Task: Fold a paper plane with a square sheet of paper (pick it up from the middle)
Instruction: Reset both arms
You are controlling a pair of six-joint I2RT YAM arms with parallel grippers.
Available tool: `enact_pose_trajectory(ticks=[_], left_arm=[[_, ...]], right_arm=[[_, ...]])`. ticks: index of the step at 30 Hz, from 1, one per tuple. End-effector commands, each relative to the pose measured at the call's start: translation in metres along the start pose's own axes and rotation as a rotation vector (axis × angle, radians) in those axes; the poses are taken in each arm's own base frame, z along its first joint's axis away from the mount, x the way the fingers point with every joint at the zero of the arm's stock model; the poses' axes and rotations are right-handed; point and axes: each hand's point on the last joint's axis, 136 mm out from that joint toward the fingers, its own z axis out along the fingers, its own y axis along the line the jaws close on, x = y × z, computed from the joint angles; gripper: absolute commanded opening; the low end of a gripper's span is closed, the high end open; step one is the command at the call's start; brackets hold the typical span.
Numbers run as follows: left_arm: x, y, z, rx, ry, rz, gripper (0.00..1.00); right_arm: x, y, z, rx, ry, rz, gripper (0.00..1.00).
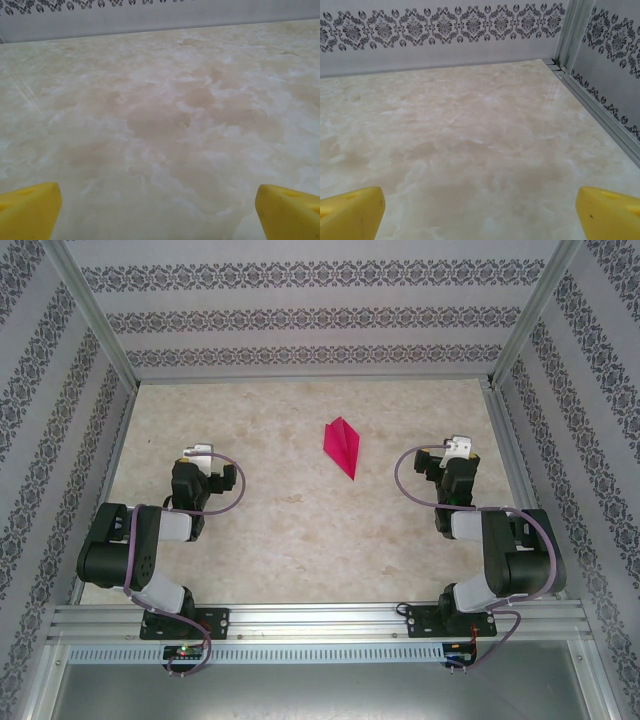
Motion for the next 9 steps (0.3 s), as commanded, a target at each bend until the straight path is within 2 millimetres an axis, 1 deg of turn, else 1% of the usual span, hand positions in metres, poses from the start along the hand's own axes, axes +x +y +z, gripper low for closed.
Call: enact_pose_trajectory(ticks=[1, 8, 9], left_arm=[[-0.014, -0.0015, 0.0026, 0.013, -0.04, 0.022, 1.0], [-0.0136, -0.0022, 0.003, 0.012, -0.036, 0.024, 1.0], [-0.0136, -0.0021, 0.0028, 0.012, -0.038, 0.025, 1.0]], right_arm=[[-0.0064, 0.0005, 0.0003, -0.016, -0.03, -0.006, 0.98], [-0.0078, 0.0002, -0.0014, -0.016, -0.039, -0.005, 0.98], [-0.008, 0.0026, -0.0027, -0.031, -0.046, -0.011, 0.98]])
